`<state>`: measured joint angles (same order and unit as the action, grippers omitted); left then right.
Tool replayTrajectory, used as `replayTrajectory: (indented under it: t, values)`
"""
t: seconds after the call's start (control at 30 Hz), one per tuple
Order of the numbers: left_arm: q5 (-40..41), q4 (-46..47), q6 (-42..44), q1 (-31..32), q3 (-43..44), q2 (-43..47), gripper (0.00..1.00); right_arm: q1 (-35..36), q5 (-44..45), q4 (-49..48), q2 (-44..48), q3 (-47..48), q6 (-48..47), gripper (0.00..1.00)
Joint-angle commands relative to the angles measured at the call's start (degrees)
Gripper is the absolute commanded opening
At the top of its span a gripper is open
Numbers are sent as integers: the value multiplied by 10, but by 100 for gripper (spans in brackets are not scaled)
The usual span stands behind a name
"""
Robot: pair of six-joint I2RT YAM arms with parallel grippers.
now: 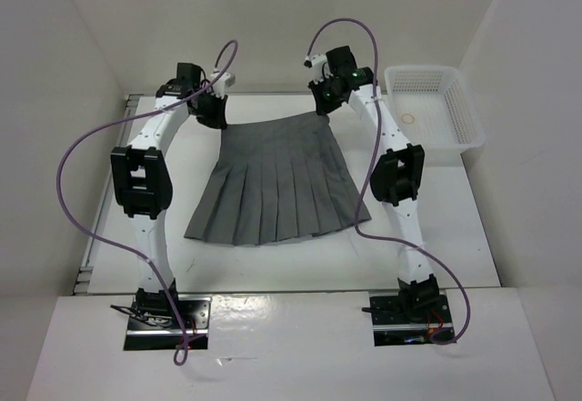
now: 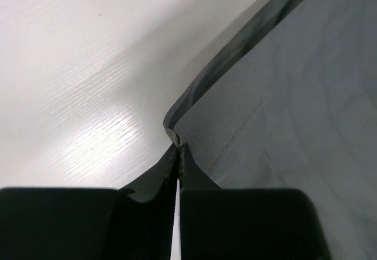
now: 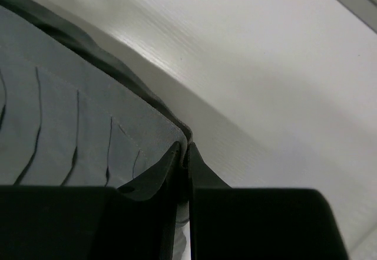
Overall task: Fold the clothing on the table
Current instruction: Fold the skirt
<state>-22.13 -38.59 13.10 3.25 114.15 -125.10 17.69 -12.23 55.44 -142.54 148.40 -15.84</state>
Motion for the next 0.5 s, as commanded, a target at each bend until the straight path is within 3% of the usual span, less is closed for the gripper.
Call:
replayTrajectory:
  t: [0.0,0.13,0.47]
  values:
    - [-15,13,-8,-3,-16,71,4,15,14,-25,94,-15,1,10]
    - [-26,19,-3,-9,-45,123,4,20,14,-43,147,-78,-6,10]
    - [-12,7,47,-9,-163,223,4,25,57,-141,319,-372,-47,8]
